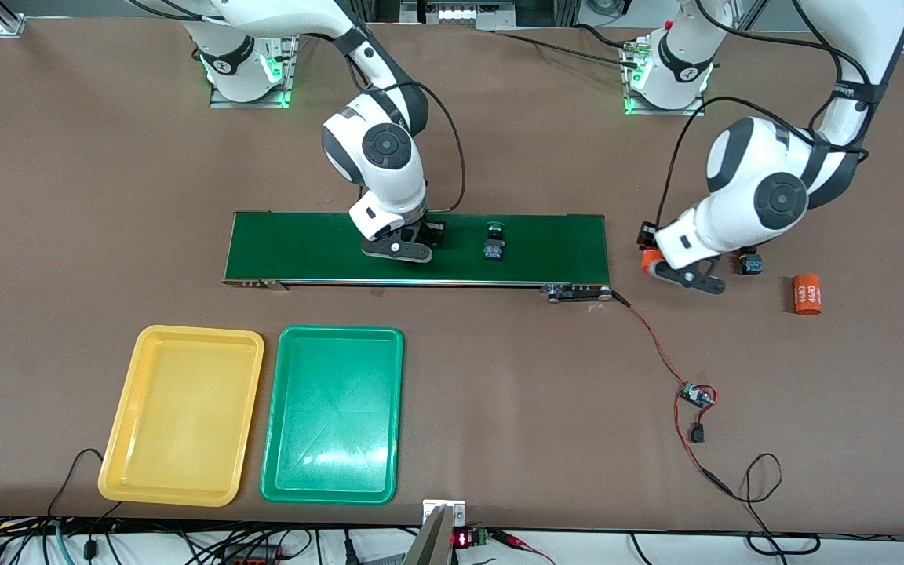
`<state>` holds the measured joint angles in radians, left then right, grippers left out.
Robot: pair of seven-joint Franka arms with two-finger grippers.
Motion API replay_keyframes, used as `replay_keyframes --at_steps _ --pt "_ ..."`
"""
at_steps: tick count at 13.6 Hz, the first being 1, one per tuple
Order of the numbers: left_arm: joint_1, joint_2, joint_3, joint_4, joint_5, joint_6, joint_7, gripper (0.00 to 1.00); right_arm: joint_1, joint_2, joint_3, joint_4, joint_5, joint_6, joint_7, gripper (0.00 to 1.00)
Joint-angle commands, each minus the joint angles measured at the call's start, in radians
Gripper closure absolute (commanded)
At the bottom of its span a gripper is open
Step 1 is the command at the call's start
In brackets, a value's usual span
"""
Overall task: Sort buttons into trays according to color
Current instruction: 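Lift the cylinder with the left gripper while the right gripper carries the button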
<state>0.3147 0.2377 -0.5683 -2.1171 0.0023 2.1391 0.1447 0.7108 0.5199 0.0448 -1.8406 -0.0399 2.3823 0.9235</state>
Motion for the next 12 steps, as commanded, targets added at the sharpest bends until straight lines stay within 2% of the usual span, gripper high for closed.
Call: replay_keyframes --at_steps 1,3,5,7,10,12 --pt "-0.054 0.018 -0.022 0.029 -0.013 -0.015 0.194 1.00 -0.008 0.002 -0.011 0.079 0.012 -0.104 -0.006 1.00" --pt "-0.101 0.019 -0.033 0.031 -0.012 -0.015 0.260 1.00 -0.030 0.002 -0.031 0.229 0.015 -0.324 -0.082 1.00" --pt "-0.155 0.029 -0.035 0.046 -0.010 -0.013 0.359 1.00 -0.045 0.002 -0.089 0.358 0.049 -0.470 -0.202 1.00" --pt "-0.195 0.051 -0.033 0.072 -0.004 -0.002 0.455 1.00 -0.073 0.002 -0.169 0.423 0.133 -0.485 -0.302 1.00" --pt "-0.206 0.081 -0.033 0.072 0.135 0.089 0.697 1.00 -0.108 0.028 -0.256 0.460 0.133 -0.462 -0.461 1.00" --pt "-0.227 0.107 -0.033 0.072 0.143 0.104 0.751 1.00 -0.160 0.063 -0.276 0.483 0.135 -0.430 -0.561 1.00"
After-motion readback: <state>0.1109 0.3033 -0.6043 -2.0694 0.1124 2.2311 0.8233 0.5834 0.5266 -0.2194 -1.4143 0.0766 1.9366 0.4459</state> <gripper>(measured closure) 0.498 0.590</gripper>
